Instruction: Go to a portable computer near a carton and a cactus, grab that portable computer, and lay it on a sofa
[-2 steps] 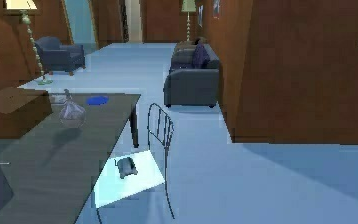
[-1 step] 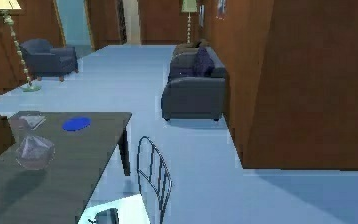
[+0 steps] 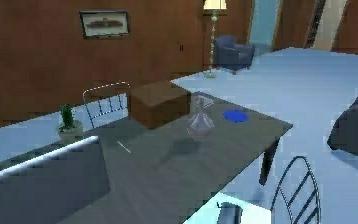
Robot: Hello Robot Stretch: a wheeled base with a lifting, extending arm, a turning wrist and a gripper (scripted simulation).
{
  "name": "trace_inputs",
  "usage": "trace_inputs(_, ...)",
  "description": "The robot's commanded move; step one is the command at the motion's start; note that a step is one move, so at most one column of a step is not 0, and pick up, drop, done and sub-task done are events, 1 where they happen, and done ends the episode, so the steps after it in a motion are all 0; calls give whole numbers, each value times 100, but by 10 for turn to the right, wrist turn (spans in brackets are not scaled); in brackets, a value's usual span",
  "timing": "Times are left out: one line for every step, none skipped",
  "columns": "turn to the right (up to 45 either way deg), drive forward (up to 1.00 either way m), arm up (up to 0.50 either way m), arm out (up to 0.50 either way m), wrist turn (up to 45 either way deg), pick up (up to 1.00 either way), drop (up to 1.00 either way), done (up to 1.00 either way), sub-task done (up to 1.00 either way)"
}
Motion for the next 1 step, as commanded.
trace_inputs(-450,0,0,0,0,0,0,0,0)
